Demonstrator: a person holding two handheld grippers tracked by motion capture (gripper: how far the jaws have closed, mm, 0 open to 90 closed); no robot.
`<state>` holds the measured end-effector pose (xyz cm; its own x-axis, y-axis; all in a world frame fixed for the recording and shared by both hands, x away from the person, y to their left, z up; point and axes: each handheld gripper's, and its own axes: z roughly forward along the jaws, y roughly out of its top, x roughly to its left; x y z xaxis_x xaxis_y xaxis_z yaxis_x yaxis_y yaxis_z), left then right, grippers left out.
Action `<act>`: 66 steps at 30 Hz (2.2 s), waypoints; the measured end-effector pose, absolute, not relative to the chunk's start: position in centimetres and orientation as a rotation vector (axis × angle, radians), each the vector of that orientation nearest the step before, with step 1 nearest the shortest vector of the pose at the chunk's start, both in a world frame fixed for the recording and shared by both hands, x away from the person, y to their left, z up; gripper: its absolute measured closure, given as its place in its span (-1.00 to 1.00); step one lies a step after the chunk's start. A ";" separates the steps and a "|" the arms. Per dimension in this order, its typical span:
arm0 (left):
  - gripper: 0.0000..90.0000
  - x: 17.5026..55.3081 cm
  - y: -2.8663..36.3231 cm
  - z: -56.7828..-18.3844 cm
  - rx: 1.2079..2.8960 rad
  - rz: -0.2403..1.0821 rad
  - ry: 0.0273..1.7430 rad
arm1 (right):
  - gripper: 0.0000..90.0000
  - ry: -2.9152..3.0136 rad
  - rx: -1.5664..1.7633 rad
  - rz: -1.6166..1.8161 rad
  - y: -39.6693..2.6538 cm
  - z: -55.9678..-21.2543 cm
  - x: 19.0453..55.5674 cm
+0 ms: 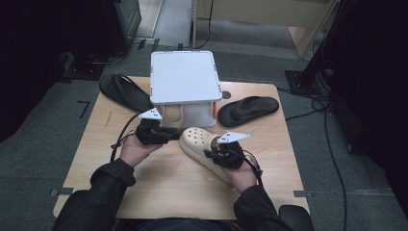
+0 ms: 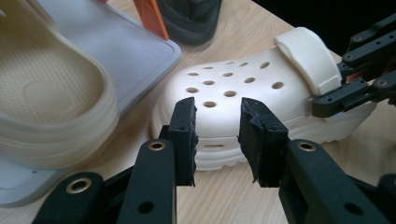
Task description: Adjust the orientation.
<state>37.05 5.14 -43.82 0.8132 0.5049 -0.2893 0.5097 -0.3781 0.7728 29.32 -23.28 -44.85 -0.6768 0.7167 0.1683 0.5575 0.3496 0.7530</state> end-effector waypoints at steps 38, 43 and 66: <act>0.68 36.1 2.1 -47.4 2.106 -0.040 0.774 | 0.72 2.288 1.257 1.240 -29.4 -45.3 33.4; 0.68 36.1 2.0 -47.5 2.097 -0.036 0.768 | 0.74 2.315 1.270 1.211 -29.1 -46.1 34.1; 0.70 37.3 1.5 -48.1 2.063 -0.054 0.763 | 0.93 2.328 1.318 1.245 -28.8 -46.3 30.8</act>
<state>37.25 1.53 -48.06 0.8081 0.4964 -0.3170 0.5362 -0.3973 0.7447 30.75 -28.84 -46.29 -0.5865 0.7785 0.2236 0.6183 0.2520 0.7445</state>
